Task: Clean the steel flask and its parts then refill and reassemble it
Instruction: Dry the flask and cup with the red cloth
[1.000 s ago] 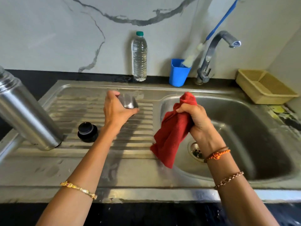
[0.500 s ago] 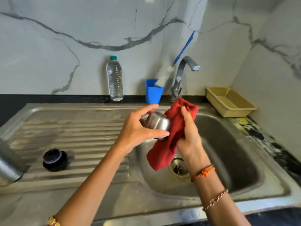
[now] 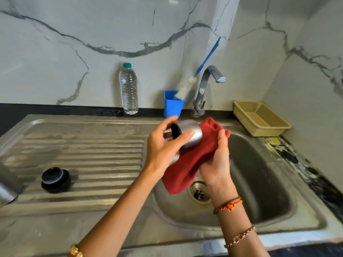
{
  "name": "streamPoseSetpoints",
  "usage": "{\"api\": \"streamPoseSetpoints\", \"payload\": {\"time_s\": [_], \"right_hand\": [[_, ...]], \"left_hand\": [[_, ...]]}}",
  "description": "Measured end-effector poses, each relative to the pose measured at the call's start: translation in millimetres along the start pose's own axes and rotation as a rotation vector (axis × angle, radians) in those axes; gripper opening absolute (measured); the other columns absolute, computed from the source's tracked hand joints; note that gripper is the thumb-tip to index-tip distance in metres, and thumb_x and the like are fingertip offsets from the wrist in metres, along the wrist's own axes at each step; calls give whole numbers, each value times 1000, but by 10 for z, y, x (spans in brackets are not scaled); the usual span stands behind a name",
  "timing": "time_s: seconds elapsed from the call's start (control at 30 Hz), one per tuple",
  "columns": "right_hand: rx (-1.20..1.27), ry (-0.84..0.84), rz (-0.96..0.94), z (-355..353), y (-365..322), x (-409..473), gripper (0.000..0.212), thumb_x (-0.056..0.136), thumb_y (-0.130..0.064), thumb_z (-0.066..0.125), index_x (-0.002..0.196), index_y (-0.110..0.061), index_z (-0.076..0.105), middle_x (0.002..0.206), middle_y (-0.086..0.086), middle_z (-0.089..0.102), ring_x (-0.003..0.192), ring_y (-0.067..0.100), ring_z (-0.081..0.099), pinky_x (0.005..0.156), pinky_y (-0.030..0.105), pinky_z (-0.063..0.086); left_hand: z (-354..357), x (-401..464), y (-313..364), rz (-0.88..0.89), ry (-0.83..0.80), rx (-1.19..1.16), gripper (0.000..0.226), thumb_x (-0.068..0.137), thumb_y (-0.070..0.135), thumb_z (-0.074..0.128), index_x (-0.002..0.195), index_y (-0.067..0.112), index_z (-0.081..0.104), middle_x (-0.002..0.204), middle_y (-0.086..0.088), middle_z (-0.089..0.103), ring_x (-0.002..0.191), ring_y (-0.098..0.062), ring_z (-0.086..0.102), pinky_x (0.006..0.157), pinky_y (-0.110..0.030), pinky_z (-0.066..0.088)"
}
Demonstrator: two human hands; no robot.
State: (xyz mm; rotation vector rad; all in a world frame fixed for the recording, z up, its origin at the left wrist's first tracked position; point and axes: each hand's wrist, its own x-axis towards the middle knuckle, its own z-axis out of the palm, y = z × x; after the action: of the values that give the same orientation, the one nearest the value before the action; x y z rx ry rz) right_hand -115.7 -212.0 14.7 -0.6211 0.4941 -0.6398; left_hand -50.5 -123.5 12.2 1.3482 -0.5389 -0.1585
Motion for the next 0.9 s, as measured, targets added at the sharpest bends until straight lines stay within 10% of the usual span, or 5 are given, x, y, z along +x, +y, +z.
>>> {"api": "streamPoseSetpoints", "payload": {"time_s": [0.3,0.43,0.6,0.8,0.9], "right_hand": [[-942,-374,-649,-23,112,-83,35,88,-56,38,114,-39,55,118,-5,62,113,7,57,99,33,44],[-1004,-534,-464,-176,334,179,45,84,-62,46,119,-36,59,120,-7,61,116,12,54,108,45,36],[-1171,-500,-1013,-127,442,-68,46,96,-47,31,137,-29,40,145,-18,33,138,1,24,116,27,18],[-656,-271,-207,255,50,56,34,96,-32,40,101,-18,71,90,2,73,82,14,66,75,24,53],[-778,-204,-489,201,204,-82,29,96,-30,41,107,-22,67,108,-1,69,101,9,62,92,26,48]], "left_hand": [[-14,-102,-65,-243,124,-135,19,68,12,79,84,10,69,74,1,69,65,-6,63,58,-14,48],[-105,-32,-169,-291,257,-189,11,75,7,73,79,9,63,67,2,63,59,-6,56,55,-13,47],[-66,50,-87,-243,274,-254,27,79,7,68,56,10,57,43,7,57,40,-1,52,42,-15,43],[11,15,-3,-40,201,-202,24,74,11,74,55,15,61,51,11,59,52,0,53,53,-15,44],[3,-6,12,-32,222,-229,23,76,10,72,58,16,61,51,11,60,53,-1,53,54,-15,45]]}}
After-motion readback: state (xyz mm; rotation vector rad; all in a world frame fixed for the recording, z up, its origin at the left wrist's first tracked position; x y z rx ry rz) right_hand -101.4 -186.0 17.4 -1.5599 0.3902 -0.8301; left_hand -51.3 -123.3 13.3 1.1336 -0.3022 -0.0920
